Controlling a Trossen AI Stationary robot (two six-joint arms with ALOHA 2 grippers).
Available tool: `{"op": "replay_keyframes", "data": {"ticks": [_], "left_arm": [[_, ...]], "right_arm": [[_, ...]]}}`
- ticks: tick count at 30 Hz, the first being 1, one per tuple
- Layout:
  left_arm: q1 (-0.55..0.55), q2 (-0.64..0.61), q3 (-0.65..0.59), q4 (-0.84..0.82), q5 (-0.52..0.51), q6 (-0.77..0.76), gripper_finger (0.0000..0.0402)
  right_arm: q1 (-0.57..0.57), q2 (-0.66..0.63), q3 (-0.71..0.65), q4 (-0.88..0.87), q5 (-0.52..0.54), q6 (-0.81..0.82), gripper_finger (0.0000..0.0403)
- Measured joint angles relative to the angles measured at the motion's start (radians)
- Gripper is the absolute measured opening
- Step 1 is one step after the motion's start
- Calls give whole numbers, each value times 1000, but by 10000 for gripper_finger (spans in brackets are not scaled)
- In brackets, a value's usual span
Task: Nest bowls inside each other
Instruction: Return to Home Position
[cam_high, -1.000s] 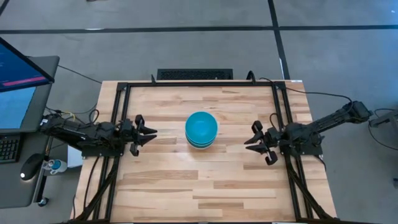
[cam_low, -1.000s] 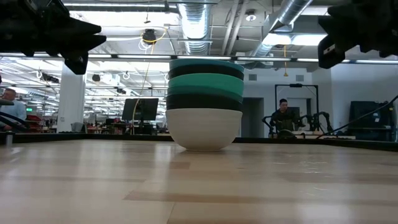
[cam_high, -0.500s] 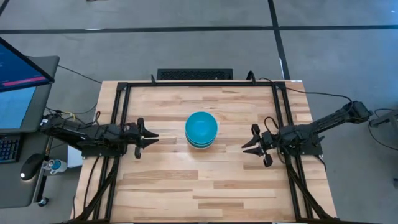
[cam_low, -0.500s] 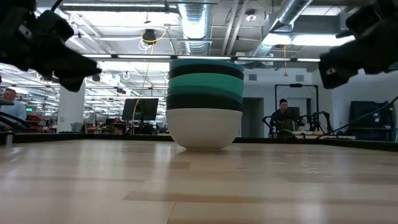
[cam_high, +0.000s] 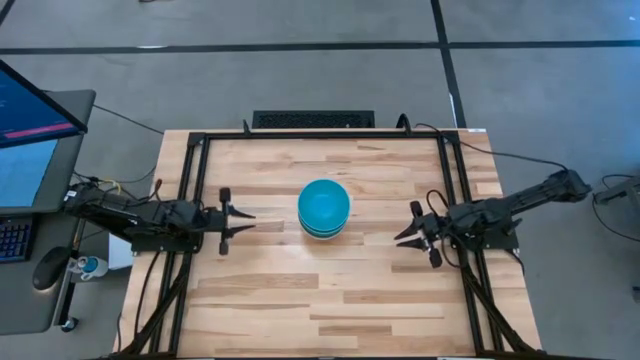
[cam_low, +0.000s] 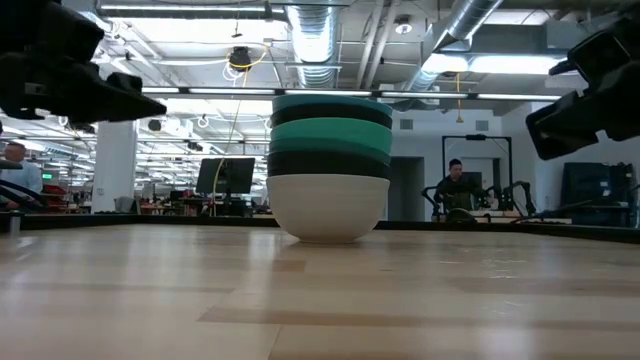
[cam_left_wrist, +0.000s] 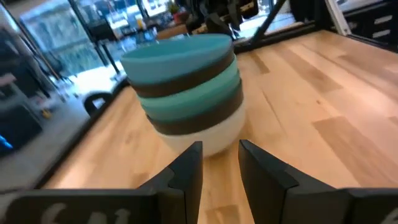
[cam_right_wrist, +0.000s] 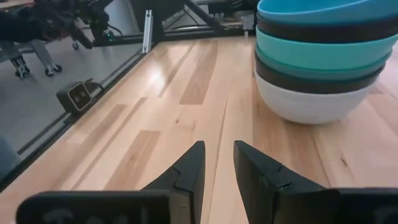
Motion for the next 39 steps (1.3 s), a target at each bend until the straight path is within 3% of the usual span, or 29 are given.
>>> {"op": "replay_keyframes", "data": {"ticks": [10,22,32,39], "left_arm": [[0,0,3,94,-29,37,96],[1,0,4,140,-25,-74,96],[1,0,5,228,-33,-58,96],[1,-1,6,377,-35,-24,96]], "right_arm": [[-1,-210,0,-82,-2,0,108],[-1,-332,0,-83,-2,0,108],[-1,-362,0,-84,-1,0,108],[-1,-362,0,-84,0,0,108]]}}
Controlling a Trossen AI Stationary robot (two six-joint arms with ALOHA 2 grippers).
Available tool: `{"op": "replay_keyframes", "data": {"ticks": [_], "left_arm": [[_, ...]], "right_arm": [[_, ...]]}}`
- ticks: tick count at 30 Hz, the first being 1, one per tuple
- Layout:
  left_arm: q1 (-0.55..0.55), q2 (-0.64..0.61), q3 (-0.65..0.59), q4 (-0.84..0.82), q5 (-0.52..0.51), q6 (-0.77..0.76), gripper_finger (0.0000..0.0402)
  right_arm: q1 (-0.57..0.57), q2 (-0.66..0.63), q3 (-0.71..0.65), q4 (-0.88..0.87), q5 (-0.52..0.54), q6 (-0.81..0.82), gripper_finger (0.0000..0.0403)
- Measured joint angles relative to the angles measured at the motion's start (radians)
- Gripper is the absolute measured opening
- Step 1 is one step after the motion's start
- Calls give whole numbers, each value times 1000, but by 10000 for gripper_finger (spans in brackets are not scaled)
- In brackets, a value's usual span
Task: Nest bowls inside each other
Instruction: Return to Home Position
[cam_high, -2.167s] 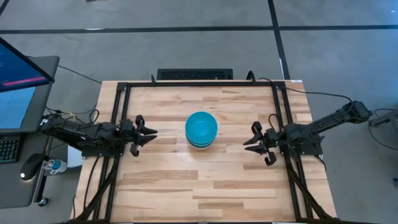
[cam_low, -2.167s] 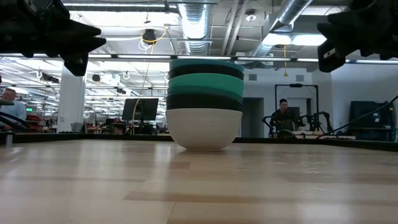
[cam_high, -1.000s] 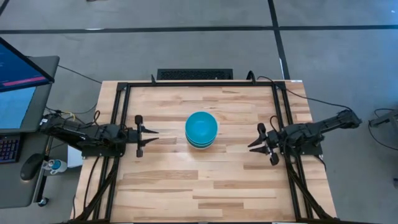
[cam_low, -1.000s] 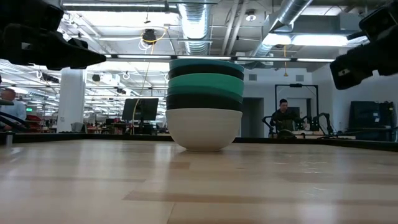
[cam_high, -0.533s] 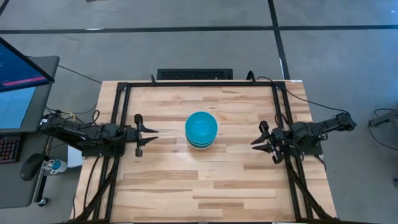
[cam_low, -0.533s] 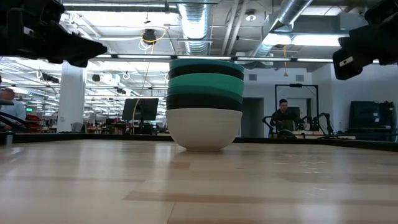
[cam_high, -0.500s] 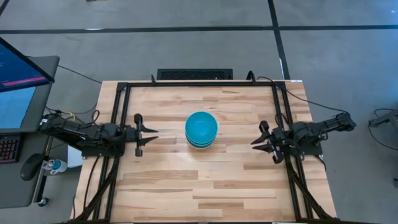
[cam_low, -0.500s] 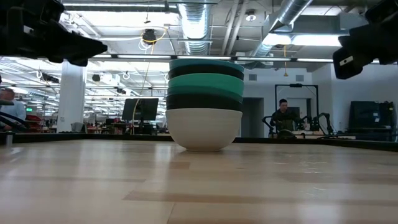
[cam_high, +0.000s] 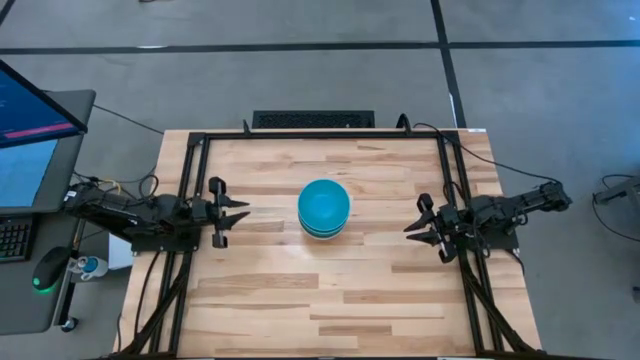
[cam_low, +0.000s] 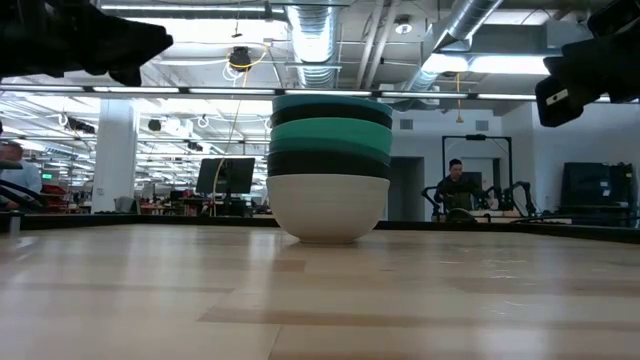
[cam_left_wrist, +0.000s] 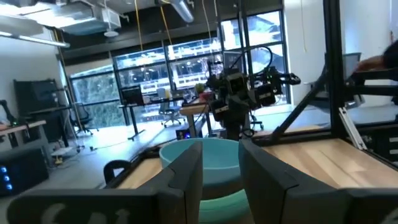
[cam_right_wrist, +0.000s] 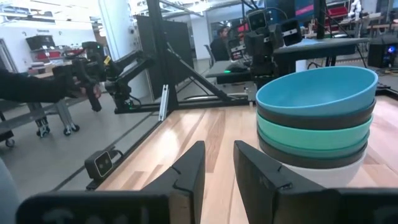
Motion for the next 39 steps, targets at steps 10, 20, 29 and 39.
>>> {"op": "replay_keyframes", "data": {"ticks": [10,20,29,39], "left_arm": [[0,1,0,-72,0,-81,96],[0,1,0,-220,0,-87,96],[0,-14,2,-418,11,-88,96],[3,-144,2,-421,18,-88,96]], "right_arm": [[0,0,0,0,0,0,108],[0,0,0,0,0,0,108],[0,0,0,0,0,0,108],[0,0,0,0,0,0,108]]}}
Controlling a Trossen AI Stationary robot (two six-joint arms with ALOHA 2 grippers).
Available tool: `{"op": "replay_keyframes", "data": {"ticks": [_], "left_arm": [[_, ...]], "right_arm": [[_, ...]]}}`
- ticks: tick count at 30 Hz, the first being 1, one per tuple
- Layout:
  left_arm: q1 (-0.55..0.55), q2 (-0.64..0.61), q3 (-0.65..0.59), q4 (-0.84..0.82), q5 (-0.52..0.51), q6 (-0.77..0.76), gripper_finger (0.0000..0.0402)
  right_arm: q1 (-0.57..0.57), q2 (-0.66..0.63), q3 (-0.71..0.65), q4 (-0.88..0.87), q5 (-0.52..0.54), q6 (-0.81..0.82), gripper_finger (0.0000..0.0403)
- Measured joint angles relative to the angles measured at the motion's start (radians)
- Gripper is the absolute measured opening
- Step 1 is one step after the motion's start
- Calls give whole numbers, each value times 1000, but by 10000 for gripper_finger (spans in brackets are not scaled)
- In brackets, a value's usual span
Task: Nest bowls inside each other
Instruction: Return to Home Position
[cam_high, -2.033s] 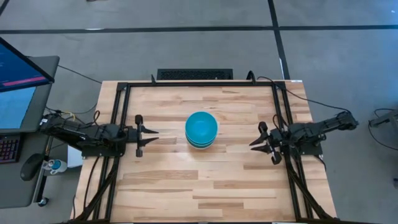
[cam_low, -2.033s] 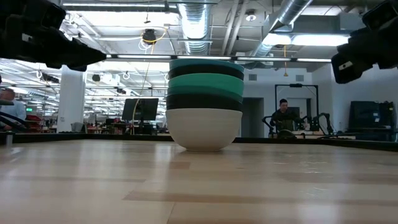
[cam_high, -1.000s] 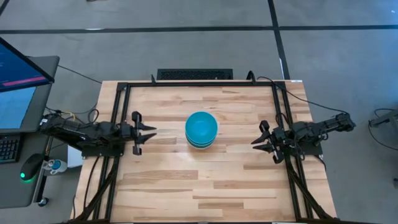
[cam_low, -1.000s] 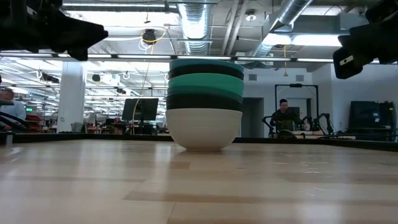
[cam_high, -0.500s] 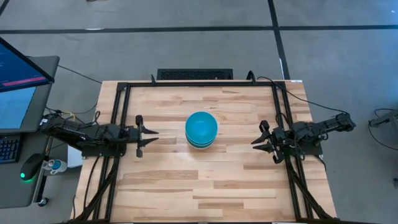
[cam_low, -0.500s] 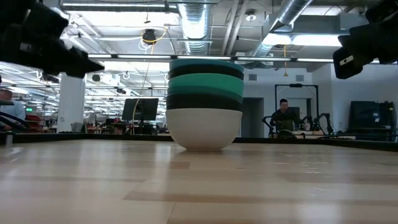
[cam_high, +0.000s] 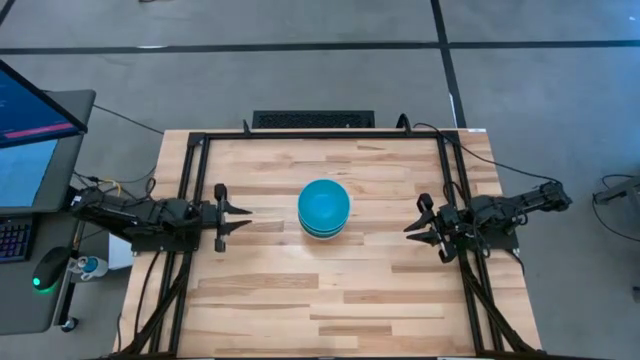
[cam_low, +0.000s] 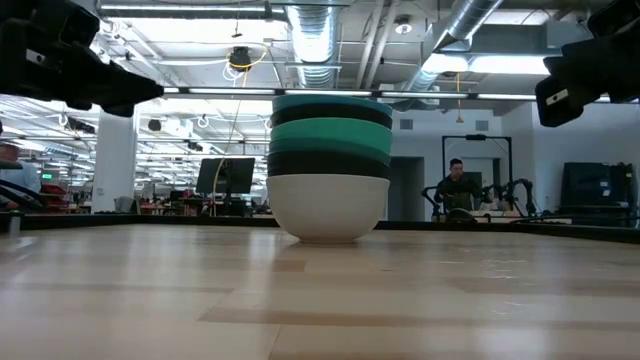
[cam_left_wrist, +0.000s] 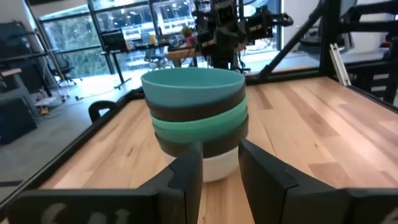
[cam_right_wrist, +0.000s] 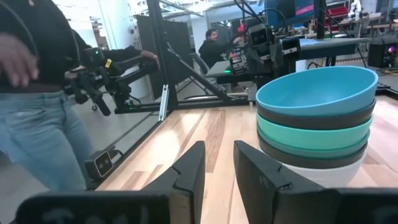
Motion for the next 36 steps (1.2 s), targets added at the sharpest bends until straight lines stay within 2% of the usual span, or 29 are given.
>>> {"op": "replay_keyframes", "data": {"ticks": [16,36], "left_arm": [[1,-110,0,-1,1,0,96],[1,-97,-1,-3,1,0,96]], "right_arm": [[0,0,0,0,0,0,108],[0,0,0,0,0,0,108]]}}
